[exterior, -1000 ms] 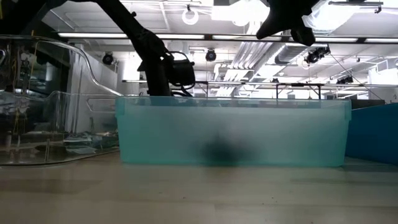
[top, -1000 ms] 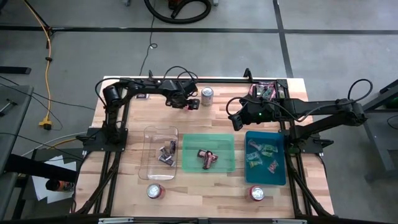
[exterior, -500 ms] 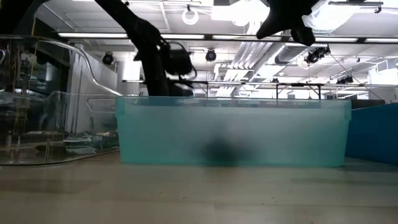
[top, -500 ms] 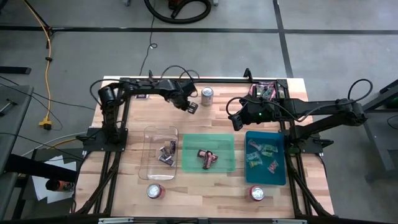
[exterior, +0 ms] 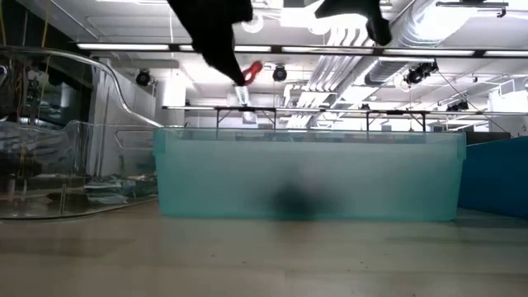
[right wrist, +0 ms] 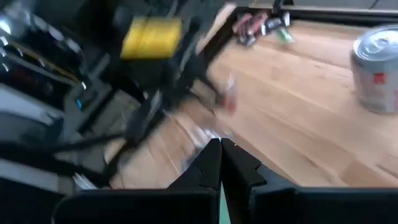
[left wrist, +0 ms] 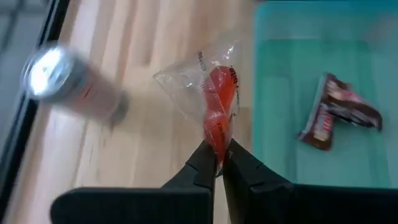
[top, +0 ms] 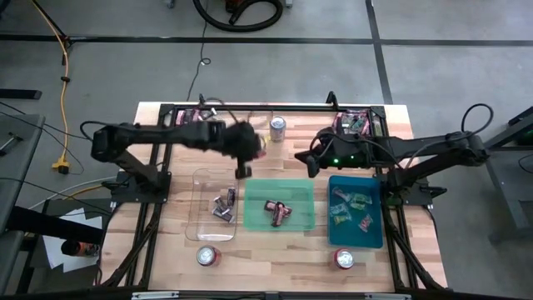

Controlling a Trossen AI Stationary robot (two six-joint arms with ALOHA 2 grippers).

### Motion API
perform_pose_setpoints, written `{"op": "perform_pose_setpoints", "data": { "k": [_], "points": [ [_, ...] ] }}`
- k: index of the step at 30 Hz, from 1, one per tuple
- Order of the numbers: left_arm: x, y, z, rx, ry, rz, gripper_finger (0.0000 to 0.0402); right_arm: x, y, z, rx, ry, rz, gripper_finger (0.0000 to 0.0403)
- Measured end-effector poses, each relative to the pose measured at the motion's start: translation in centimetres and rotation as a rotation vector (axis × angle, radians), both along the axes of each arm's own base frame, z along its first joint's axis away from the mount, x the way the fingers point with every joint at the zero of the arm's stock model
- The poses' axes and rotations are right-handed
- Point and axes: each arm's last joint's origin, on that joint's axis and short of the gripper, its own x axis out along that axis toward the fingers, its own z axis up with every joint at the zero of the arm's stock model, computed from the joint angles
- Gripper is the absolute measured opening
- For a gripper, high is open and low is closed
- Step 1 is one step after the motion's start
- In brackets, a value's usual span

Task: Organize candy in baskets
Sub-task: Put the red gummy into the blue bin

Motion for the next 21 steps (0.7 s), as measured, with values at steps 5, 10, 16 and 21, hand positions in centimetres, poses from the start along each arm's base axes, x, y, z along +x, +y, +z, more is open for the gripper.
{"op": "perform_pose_setpoints", "data": {
  "k": [5, 10, 16, 21],
  "points": [
    [1.4, -4.0, -0.4, 0.179, -0.027, -0.088, 0.0001, 2.0, -0.4, -1.2, 0.087, -0.025, -0.055, 0.0056],
    [2.4, -4.9, -0.8, 0.177, -0.080, -0.069, 0.0000, 3.8, -0.5, -3.2, 0.160, 0.025, -0.038, 0.0141],
    [2.5, -4.6, -1.2, 0.138, -0.073, -0.051, 0.0000, 4.7, -0.2, -3.8, 0.173, 0.028, 0.020, 0.0199],
    [2.6, -4.7, -1.1, 0.116, -0.091, -0.064, 0.0000, 5.1, -0.1, -4.4, 0.157, 0.052, 0.031, 0.0204]
  ]
}}
